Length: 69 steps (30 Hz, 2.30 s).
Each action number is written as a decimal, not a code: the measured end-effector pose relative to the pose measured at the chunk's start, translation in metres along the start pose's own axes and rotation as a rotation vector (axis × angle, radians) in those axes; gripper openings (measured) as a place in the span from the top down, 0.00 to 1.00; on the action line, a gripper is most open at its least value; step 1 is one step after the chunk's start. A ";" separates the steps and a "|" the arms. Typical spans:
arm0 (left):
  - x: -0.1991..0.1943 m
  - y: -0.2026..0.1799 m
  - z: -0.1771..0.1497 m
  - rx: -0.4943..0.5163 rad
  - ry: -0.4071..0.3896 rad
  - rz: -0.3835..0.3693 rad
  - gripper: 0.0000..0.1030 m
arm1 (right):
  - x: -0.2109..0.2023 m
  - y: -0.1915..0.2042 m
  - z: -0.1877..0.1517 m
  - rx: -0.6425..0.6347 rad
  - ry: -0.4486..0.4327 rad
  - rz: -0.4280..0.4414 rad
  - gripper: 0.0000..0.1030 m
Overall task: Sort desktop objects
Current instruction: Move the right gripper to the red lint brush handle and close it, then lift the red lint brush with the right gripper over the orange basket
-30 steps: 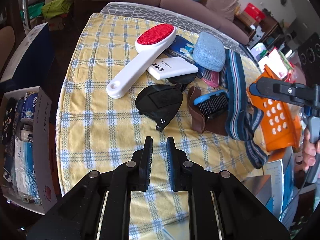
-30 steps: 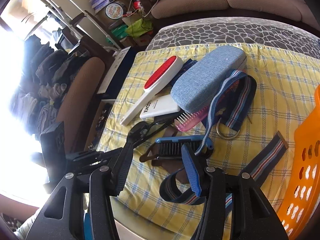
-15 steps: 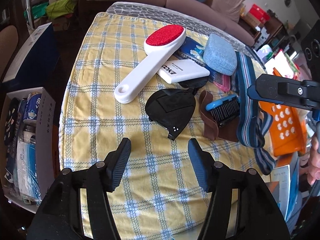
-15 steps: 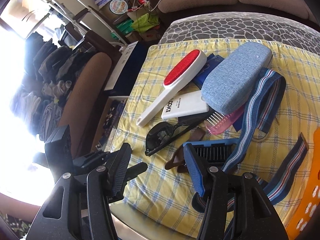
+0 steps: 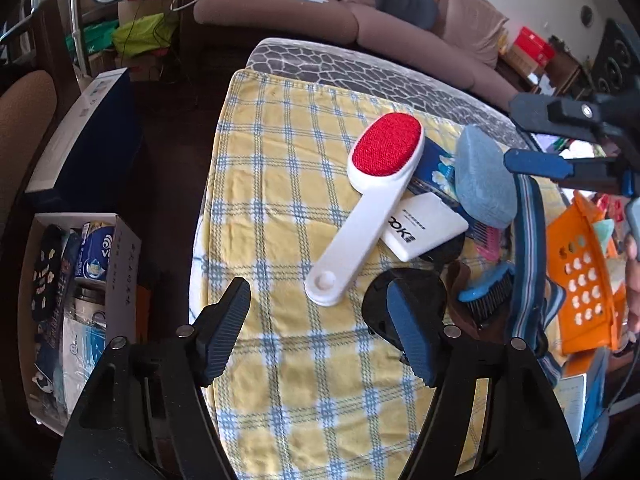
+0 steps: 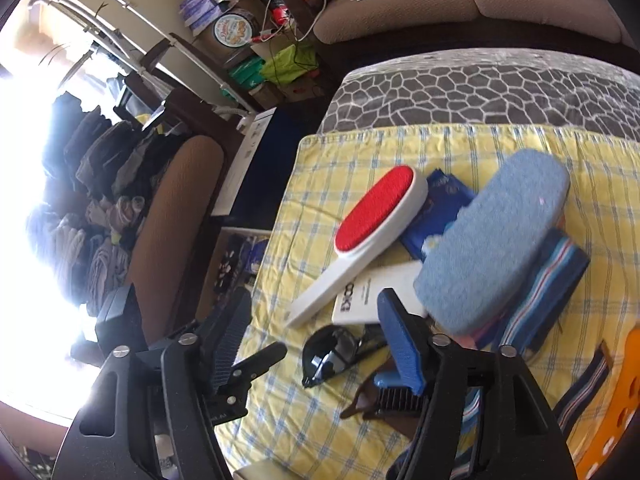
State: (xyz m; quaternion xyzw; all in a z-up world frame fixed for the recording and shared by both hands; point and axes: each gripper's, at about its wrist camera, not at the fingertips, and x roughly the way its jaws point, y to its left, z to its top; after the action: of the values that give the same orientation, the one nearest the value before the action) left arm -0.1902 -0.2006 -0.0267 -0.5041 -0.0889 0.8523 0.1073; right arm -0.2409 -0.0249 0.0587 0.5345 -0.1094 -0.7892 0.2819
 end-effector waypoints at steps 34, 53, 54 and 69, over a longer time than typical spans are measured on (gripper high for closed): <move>0.046 -0.020 0.006 0.158 -0.010 -0.067 0.66 | 0.081 -0.025 0.050 0.041 0.096 -0.014 0.72; 0.028 -0.006 -0.001 0.048 -0.004 -0.161 0.67 | 0.102 -0.001 0.018 0.145 0.111 0.137 0.73; 0.025 -0.006 -0.002 0.039 -0.007 -0.166 0.68 | 0.098 0.001 0.018 0.150 0.103 0.147 0.73; -0.079 -0.090 0.015 0.209 -0.082 -0.140 0.72 | -0.054 0.011 -0.009 0.181 -0.102 0.336 0.73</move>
State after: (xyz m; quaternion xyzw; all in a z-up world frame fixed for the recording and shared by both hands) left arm -0.1577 -0.1361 0.0698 -0.4474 -0.0390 0.8673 0.2147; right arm -0.2144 -0.0019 0.1026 0.4911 -0.2818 -0.7440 0.3547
